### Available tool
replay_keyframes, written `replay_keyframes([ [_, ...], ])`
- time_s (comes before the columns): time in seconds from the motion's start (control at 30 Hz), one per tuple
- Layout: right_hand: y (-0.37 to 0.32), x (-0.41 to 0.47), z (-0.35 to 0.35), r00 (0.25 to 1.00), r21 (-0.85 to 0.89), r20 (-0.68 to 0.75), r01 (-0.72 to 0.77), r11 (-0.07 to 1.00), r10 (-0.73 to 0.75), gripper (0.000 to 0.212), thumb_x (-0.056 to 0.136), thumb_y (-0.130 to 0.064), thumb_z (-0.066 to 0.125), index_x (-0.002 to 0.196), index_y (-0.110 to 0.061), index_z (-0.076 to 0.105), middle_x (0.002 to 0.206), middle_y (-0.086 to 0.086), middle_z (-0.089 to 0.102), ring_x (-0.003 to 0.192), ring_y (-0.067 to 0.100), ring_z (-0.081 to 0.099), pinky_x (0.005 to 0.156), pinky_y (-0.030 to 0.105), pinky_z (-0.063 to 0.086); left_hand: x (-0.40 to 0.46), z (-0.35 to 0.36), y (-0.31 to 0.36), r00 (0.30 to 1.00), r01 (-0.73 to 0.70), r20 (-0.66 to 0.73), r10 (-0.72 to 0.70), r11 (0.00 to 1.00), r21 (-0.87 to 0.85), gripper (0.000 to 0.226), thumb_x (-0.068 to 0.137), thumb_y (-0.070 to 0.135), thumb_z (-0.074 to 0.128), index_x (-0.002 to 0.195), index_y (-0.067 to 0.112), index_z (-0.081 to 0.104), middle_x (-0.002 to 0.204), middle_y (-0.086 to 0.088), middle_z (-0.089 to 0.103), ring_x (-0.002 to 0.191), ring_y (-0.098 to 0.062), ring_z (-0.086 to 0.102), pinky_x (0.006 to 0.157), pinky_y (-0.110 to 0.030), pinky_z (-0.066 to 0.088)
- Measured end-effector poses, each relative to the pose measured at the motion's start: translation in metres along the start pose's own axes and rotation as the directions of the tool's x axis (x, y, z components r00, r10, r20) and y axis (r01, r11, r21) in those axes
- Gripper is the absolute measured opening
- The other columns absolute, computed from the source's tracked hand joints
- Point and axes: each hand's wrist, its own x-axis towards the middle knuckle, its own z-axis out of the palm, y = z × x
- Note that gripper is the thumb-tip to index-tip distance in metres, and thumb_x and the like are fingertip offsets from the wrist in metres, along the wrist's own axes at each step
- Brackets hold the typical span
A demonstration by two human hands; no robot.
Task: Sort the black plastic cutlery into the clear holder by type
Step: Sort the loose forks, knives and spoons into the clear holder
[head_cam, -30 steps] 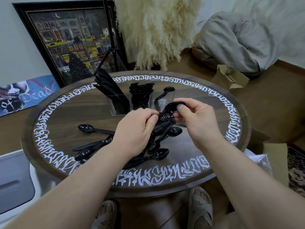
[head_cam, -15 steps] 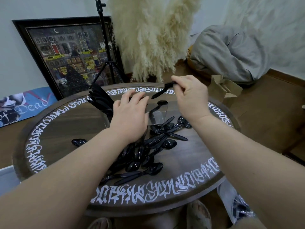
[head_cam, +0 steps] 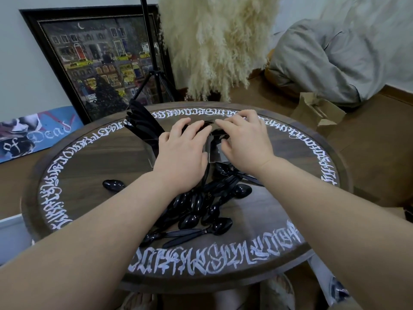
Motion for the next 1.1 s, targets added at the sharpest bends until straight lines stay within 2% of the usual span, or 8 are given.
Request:
replay_keyframes([
  [0.17,0.009,-0.03,-0.022,0.989,0.143,-0.106,-0.091,0.985,0.107,0.04,0.08,-0.011,0.063,0.12,-0.013,0.065,0.11,0.005,0.066,0.105,0.034,0.051,0.085,0.042,0.046,-0.013,-0.005,0.01,0.995,-0.072,-0.067,0.069,0.997,-0.035,0.055,0.081,0.025,0.064,0.134,0.02,0.052,0.142,-0.001,0.048,0.133,-0.028,0.037,0.092,-0.051,0.039],
  [0.3,0.028,-0.069,-0.034,0.937,0.174,0.116,-0.346,0.922,0.33,0.041,0.091,-0.013,0.055,0.131,-0.02,0.055,0.123,0.0,0.057,0.116,0.022,0.042,0.085,0.029,0.037,-0.03,-0.001,0.026,0.995,-0.099,0.009,0.1,0.991,-0.085,0.05,0.086,0.028,0.062,0.134,0.022,0.052,0.144,0.001,0.044,0.132,-0.026,0.034,0.096,-0.049,0.038],
  [0.43,0.051,-0.089,-0.029,0.833,0.078,0.357,-0.476,0.876,0.422,0.05,0.09,-0.017,0.052,0.139,-0.023,0.046,0.138,0.001,0.049,0.125,0.025,0.037,0.101,0.032,0.034,-0.044,0.019,0.038,0.984,0.005,0.18,0.014,0.995,-0.103,0.049,0.092,0.04,0.052,0.139,0.029,0.045,0.147,0.01,0.037,0.135,-0.018,0.027,0.104,-0.039,0.033],
  [0.57,0.062,-0.094,-0.017,0.772,0.004,0.511,-0.441,0.897,0.377,0.062,0.089,-0.028,0.055,0.147,-0.025,0.032,0.152,-0.002,0.034,0.139,0.028,0.022,0.112,0.036,0.024,-0.044,0.038,0.047,0.947,0.119,0.31,-0.089,0.99,-0.077,0.054,0.092,0.051,0.05,0.14,0.028,0.044,0.147,0.008,0.038,0.135,-0.02,0.028,0.105,-0.041,0.032],
  [0.7,0.062,-0.084,-0.002,0.742,-0.002,0.601,-0.369,0.929,0.296,0.075,0.087,-0.039,0.055,0.151,-0.029,0.018,0.16,-0.008,0.011,0.147,0.027,-0.003,0.115,0.053,0.016,-0.033,0.051,0.05,0.925,0.118,0.37,-0.093,0.992,-0.045,0.051,0.092,0.052,0.049,0.138,0.031,0.045,0.142,0.009,0.043,0.133,-0.02,0.03,0.102,-0.041,0.032],
  [0.8,0.062,-0.079,0.009,0.71,-0.046,0.643,-0.337,0.94,0.287,0.079,0.086,-0.046,0.053,0.152,-0.03,0.013,0.161,-0.009,0.002,0.147,0.026,-0.012,0.115,0.059,0.006,-0.03,0.054,0.049,0.917,0.123,0.387,-0.097,0.992,-0.042,0.045,0.093,0.048,0.048,0.136,0.032,0.048,0.14,0.01,0.047,0.131,-0.02,0.033,0.1,-0.041,0.033],
  [0.9,0.066,-0.08,0.014,0.698,-0.075,0.652,-0.33,0.941,0.297,0.073,0.088,-0.047,0.05,0.151,-0.031,0.016,0.161,-0.008,0.008,0.147,0.027,-0.011,0.113,0.061,0.003,-0.028,0.054,0.049,0.918,0.124,0.384,-0.094,0.991,-0.053,0.041,0.094,0.044,0.048,0.134,0.032,0.051,0.137,0.009,0.049,0.129,-0.02,0.036,0.098,-0.04,0.034],
  [1.1,0.069,-0.086,0.008,0.809,-0.075,0.532,-0.248,0.966,0.249,0.046,0.086,-0.047,0.058,0.127,-0.025,0.05,0.135,0.003,0.04,0.143,0.027,0.009,0.114,0.051,0.016,-0.03,0.052,0.05,0.917,0.137,0.384,-0.105,0.989,-0.057,0.037,0.093,0.045,0.051,0.128,0.033,0.056,0.13,0.007,0.053,0.124,-0.021,0.04,0.097,-0.04,0.035],
])
